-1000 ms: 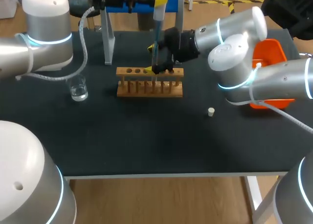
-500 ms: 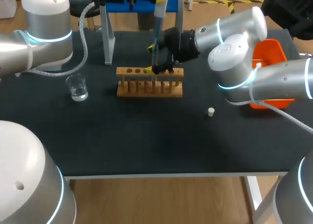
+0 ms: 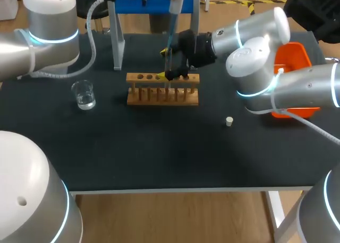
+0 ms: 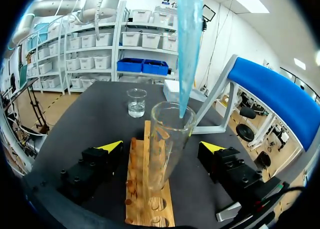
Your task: Invert the test tube, pick up the pipette, mount the tip to pipette, aspirate from beaker and dispense into the tube, eject the tip, return the pipette, and cap with the stopper.
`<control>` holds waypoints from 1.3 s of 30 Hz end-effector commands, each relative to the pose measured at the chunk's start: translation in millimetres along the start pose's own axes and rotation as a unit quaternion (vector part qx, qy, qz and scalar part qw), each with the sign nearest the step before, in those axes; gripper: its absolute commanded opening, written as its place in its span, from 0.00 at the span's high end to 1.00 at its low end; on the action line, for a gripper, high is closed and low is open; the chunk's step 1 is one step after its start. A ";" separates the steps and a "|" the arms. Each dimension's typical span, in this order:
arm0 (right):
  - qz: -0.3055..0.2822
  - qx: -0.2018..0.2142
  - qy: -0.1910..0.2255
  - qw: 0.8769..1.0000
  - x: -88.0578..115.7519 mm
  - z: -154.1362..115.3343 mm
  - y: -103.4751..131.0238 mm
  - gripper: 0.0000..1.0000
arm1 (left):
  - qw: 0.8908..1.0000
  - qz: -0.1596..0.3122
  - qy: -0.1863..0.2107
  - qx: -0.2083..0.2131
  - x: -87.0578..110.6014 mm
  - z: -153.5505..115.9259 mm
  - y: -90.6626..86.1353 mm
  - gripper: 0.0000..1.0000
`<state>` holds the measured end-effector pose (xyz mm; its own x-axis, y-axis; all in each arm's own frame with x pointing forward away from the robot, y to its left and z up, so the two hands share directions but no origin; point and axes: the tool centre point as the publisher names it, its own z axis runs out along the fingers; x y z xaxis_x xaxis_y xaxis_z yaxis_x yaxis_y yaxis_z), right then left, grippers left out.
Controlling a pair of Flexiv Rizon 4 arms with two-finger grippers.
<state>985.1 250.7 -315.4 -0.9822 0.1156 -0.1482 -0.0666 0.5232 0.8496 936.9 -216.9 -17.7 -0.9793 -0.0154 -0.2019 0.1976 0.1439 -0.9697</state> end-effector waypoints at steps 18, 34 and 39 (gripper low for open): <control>0.000 0.001 0.001 1.000 -0.5 -1.0 0.2 0.00 | 0.998 -0.005 -0.066 -0.024 34.4 -43.0 1.1 1.00; 0.000 0.001 0.001 1.000 -0.5 -1.0 0.2 0.00 | 0.995 -0.033 -0.092 -0.007 122.8 -66.0 33.3 1.00; 0.000 0.001 0.001 1.000 -0.5 -1.0 0.2 0.00 | 0.997 -0.047 -0.068 0.005 146.8 -45.5 44.9 1.00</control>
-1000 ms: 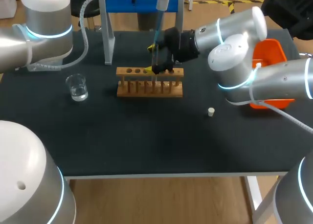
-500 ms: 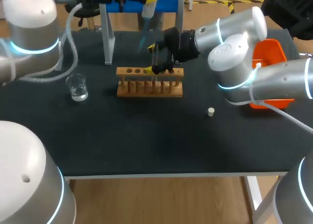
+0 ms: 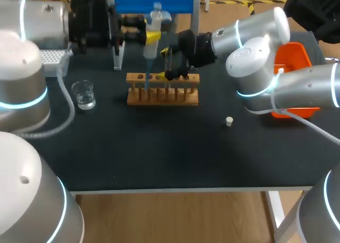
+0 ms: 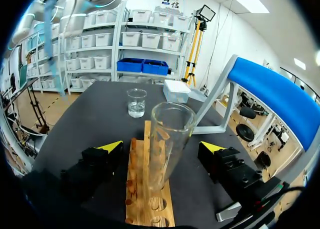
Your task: Invert the test tube, pick up the pipette, mount the tip to pipette, aspirate from beaker and dispense into the tube, eject the tip, return the pipette, and cap with the stopper.
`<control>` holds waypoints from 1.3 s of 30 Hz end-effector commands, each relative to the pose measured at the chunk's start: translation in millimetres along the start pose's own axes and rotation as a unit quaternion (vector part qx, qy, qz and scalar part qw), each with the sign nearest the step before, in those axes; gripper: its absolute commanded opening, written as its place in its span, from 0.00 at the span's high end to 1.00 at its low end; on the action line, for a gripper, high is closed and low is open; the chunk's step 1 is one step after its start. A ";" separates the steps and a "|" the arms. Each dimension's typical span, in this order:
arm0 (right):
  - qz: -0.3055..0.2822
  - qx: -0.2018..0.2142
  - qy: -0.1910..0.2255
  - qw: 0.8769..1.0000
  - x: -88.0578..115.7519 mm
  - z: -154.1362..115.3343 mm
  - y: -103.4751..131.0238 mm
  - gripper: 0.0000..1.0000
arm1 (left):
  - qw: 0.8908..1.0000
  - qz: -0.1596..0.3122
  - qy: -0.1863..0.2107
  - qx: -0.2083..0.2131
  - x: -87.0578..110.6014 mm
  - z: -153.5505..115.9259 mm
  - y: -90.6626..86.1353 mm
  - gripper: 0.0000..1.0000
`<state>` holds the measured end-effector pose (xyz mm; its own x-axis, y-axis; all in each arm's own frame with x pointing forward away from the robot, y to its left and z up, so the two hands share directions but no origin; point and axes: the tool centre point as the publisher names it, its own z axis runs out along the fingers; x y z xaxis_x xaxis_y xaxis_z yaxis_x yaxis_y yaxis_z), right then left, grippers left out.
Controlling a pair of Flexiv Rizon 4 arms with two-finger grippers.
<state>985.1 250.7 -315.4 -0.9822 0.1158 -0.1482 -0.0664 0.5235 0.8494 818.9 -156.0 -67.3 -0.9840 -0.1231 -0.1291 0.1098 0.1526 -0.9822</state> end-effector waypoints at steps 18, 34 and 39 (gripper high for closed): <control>0.000 0.001 0.001 1.000 -0.6 -1.0 0.2 0.00 | 0.999 -0.011 0.034 0.036 50.1 56.4 32.5 1.00; 0.000 0.001 0.001 1.000 -0.6 -1.0 0.2 0.00 | 0.999 -0.033 -0.001 0.032 43.1 51.0 35.5 1.00; 0.000 0.001 0.001 1.000 -0.6 -1.0 0.2 0.00 | 0.999 -0.032 -0.005 0.037 41.1 50.7 35.2 1.00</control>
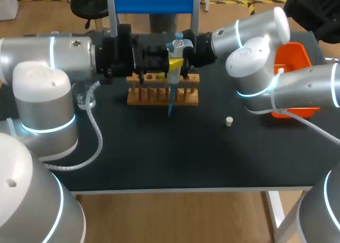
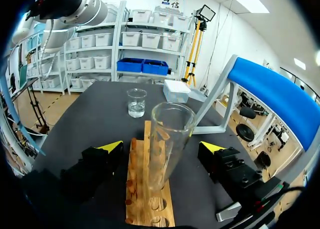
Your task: Invert the test tube, pick up the pipette, mount the tip to pipette, aspirate from beaker and dispense into the tube, eject the tip, return the pipette, and cap with the stopper.
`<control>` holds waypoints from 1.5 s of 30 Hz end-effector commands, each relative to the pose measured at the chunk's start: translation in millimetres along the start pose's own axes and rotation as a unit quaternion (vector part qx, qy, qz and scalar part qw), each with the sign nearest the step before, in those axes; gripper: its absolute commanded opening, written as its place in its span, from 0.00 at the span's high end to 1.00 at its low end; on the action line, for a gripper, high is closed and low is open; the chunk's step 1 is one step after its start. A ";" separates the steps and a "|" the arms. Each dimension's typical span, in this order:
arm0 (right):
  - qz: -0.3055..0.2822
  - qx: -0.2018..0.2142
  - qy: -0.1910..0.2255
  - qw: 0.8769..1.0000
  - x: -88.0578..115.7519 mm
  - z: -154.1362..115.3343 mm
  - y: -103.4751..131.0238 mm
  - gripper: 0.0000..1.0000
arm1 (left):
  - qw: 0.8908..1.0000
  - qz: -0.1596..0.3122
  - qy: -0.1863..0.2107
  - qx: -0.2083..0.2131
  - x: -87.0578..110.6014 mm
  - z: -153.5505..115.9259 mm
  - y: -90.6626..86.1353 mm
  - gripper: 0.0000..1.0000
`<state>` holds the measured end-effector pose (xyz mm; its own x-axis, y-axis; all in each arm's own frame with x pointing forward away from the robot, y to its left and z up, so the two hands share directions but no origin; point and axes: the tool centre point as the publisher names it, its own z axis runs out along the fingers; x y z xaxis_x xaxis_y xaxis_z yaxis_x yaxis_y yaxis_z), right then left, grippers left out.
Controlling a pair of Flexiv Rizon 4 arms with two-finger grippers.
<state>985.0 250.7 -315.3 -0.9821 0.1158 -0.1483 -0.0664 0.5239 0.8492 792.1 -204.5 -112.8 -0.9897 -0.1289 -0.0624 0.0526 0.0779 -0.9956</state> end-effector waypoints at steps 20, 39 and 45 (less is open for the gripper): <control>0.007 0.001 -0.003 1.000 -4.9 -6.6 -4.1 0.00 | 1.000 0.001 -0.016 0.002 0.7 0.4 0.4 1.00; 0.039 -0.033 -0.035 0.998 -22.0 -81.0 -28.0 0.00 | 1.000 0.001 -0.016 0.002 0.7 0.4 0.4 1.00; 0.049 -0.054 -0.041 0.997 -19.1 -114.6 -32.4 0.00 | 1.000 0.001 -0.016 0.002 0.7 0.4 0.4 1.00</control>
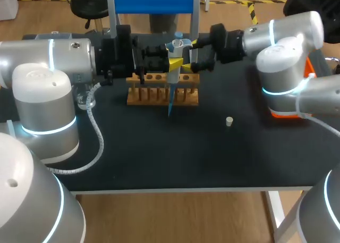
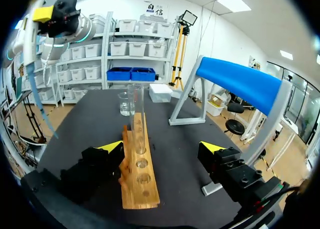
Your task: Invert the test tube, pick up the pipette, mount the tip to pipette, aspirate from beaker and dispense into the tube, eject the tip, return the pipette, and cap with the stopper.
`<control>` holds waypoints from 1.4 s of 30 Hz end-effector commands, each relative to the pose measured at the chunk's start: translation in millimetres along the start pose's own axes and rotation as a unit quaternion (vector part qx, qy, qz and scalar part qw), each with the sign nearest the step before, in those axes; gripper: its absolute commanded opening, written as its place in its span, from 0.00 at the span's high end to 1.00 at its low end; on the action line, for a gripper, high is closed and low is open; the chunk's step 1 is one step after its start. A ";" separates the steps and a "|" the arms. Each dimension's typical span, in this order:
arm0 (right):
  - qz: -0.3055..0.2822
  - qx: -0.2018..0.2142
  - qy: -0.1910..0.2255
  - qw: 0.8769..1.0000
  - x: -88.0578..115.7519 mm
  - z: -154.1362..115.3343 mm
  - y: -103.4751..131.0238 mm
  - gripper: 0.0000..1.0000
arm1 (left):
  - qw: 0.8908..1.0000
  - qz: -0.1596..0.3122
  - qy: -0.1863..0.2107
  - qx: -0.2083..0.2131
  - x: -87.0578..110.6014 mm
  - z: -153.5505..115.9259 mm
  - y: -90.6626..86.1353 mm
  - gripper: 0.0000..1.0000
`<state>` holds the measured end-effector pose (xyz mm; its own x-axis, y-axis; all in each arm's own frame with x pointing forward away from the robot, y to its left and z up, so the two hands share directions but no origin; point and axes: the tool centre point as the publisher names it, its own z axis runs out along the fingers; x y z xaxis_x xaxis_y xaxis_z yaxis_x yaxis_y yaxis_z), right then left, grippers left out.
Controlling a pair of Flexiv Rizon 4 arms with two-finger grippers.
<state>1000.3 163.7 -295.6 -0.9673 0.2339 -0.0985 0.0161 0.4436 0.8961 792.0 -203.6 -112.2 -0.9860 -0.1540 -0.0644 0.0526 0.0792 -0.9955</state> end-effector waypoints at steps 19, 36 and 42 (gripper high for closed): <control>0.008 -0.153 0.018 0.988 61.3 -147.2 47.6 0.00 | 1.000 0.001 -0.003 0.003 0.8 1.5 1.0 1.00; 0.010 -0.210 0.105 0.972 122.4 -171.3 80.1 0.00 | 1.000 0.001 -0.003 0.003 0.8 1.5 1.0 1.00; 0.014 -0.216 0.126 0.968 140.4 -160.7 85.3 0.00 | 1.000 0.001 -0.003 0.003 0.8 1.5 1.0 1.00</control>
<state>826.4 89.7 -161.4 -0.9999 -0.0016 -0.0139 -0.0140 0.0299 0.9995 792.0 -203.4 -112.1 -0.9860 -0.1538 -0.0643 0.0526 0.0795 -0.9955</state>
